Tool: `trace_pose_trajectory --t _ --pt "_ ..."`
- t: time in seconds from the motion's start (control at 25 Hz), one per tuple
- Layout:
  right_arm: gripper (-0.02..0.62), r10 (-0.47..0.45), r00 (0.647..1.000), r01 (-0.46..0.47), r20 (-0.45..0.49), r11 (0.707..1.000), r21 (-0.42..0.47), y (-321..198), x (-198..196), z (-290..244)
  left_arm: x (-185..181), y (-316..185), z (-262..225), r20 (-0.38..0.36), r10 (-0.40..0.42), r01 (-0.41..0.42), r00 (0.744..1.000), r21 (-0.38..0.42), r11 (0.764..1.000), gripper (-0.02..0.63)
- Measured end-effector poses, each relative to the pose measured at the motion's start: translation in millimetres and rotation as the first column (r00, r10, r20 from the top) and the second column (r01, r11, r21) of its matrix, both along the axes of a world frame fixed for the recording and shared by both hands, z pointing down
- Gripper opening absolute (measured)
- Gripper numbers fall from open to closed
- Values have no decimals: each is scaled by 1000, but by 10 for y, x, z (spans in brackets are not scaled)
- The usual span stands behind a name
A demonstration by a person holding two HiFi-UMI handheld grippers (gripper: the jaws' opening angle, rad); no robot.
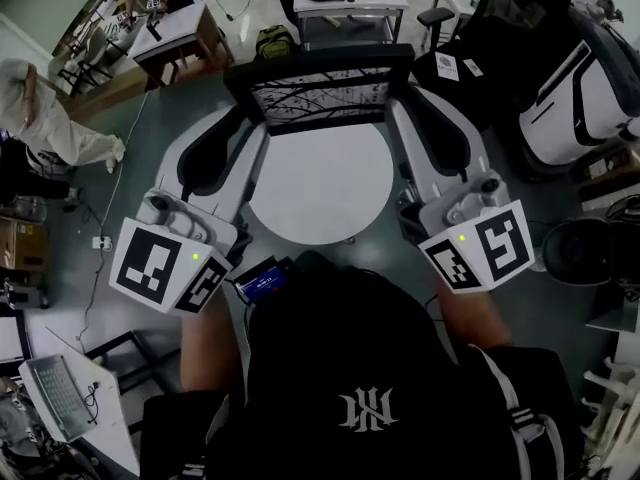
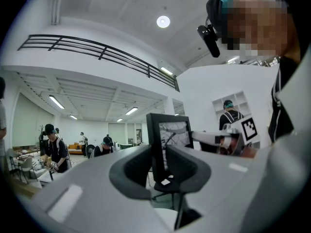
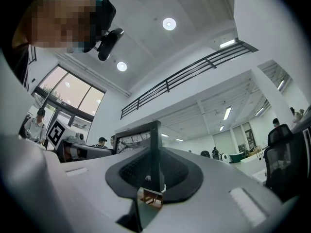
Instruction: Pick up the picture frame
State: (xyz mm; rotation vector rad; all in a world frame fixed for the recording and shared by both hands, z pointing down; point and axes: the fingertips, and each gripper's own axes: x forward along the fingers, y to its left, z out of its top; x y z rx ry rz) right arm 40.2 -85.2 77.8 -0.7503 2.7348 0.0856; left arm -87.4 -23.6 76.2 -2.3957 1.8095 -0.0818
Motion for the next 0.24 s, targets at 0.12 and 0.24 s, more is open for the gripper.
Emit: trace_pose_trajectory --t 0.12,0.24 --pt "57 -15 1000 15 -6 1000 -12 -55 -68 90 -67 -43 75 -8 -12 12 1000 -4 1000 89" --pt "57 -28 1000 28 -4 999 -21 -137 -120 138 -113 -108 131 -13 -21 21 1000 -9 1000 89"
